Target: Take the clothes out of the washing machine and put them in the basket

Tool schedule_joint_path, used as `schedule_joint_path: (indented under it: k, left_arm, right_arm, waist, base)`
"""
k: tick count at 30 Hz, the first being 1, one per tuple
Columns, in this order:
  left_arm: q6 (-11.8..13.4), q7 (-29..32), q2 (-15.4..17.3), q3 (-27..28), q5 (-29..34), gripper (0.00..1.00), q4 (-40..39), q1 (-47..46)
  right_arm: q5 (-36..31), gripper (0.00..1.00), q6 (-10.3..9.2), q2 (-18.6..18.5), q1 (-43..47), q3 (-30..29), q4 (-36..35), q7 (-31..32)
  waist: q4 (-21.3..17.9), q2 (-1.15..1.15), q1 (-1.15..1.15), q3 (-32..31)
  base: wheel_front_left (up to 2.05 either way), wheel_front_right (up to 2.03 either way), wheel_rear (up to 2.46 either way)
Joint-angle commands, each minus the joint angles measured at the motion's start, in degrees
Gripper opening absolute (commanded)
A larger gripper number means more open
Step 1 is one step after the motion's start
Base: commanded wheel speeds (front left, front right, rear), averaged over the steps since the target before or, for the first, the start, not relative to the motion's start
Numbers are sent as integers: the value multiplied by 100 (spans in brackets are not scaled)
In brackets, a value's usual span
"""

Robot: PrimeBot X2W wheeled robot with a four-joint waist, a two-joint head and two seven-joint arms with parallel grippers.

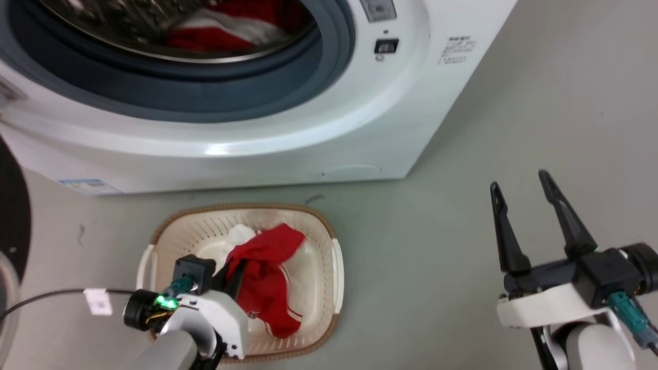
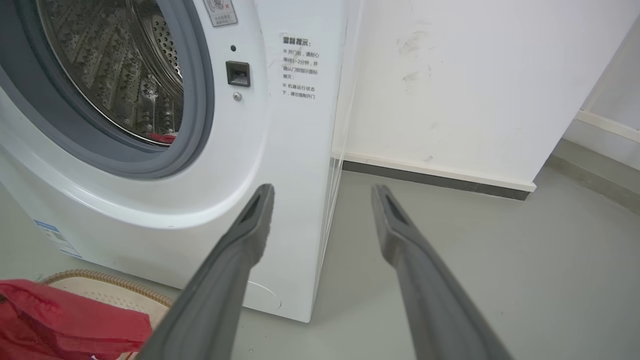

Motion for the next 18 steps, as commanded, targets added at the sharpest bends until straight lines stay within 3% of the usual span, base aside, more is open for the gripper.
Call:
schedule_joint_path:
  k: [1,9,18]
  left_arm:
    - [-137,-48,-176,-52,-8,0,451,-266]
    - [-551,-94,-784,-148,30,0,2534,-1401]
    - [-615,258,-941,-560,449,0,3985,-2457]
  right_arm:
    - [-23,100,-5,11,-156,0,-54,-12]
    - [-3,100,-5,13,-537,-63,-225,-12]
    - [134,100,-5,12,-937,-193,-374,-12]
  waist:
    - [-126,0,-1,397]
    - [-232,0,-1,1321]
    - [-359,0,-1,2334]
  base:
    - [0,0,0]
    - [0,0,0]
    - [0,0,0]
